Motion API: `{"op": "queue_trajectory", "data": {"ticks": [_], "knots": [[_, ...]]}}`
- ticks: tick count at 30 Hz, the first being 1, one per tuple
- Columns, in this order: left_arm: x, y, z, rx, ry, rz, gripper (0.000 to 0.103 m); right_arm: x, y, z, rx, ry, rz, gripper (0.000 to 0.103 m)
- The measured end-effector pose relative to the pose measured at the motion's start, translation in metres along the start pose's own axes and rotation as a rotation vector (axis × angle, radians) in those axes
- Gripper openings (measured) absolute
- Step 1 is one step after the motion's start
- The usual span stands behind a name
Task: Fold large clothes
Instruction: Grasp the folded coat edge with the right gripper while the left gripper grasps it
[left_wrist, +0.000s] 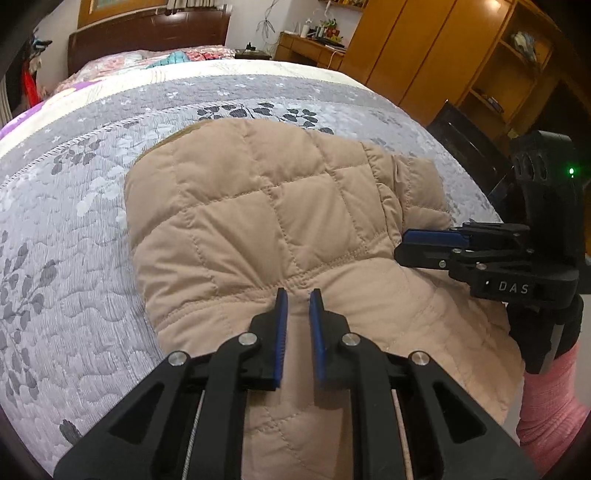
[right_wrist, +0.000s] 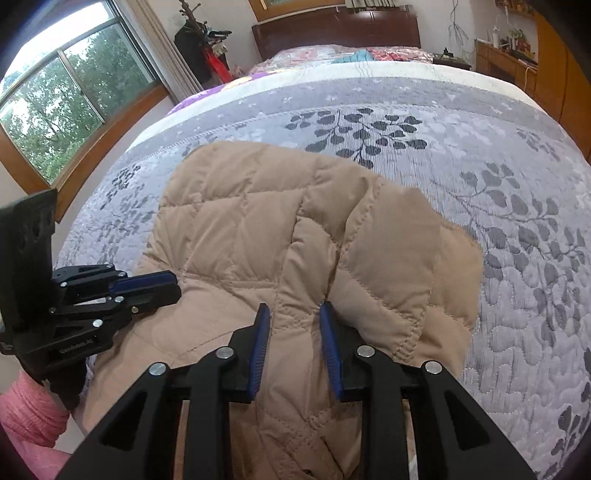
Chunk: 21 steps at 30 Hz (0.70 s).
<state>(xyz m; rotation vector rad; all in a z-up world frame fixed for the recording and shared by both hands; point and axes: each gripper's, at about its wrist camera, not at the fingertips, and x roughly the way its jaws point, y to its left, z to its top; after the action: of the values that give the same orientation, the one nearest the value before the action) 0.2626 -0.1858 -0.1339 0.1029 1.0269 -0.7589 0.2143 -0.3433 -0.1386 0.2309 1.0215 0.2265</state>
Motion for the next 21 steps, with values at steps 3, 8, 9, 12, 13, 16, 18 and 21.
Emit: {"op": "queue_trajectory", "data": {"ticks": [3, 8, 9, 12, 13, 16, 18, 21], "knots": [[0.004, 0.005, -0.001, -0.006, 0.001, -0.009, 0.012, 0.003, -0.001, -0.003, 0.001, -0.003, 0.0, 0.027], [0.011, 0.007, -0.004, -0.003, -0.012, 0.005, 0.011, 0.011, 0.0, -0.004, 0.002, 0.003, -0.004, 0.027], [0.011, 0.006, -0.004, -0.002, -0.016, 0.009, 0.011, 0.011, -0.001, -0.004, 0.004, 0.003, -0.003, 0.027], [0.012, 0.006, -0.003, -0.007, -0.018, 0.019, 0.01, 0.012, -0.003, -0.004, 0.017, 0.004, 0.005, 0.027], [0.011, 0.005, -0.003, -0.006, -0.019, 0.026, 0.01, 0.011, -0.003, -0.003, 0.02, 0.004, 0.008, 0.027], [0.003, -0.002, -0.003, 0.003, -0.036, 0.067, 0.011, 0.003, -0.002, -0.002, 0.026, -0.006, 0.022, 0.029], [-0.008, -0.009, -0.005, 0.018, -0.051, 0.1, 0.011, -0.005, 0.0, -0.003, 0.023, -0.016, 0.026, 0.034], [-0.029, -0.016, -0.012, 0.031, -0.072, 0.113, 0.027, -0.023, 0.004, -0.007, 0.021, -0.042, 0.032, 0.043]]}}
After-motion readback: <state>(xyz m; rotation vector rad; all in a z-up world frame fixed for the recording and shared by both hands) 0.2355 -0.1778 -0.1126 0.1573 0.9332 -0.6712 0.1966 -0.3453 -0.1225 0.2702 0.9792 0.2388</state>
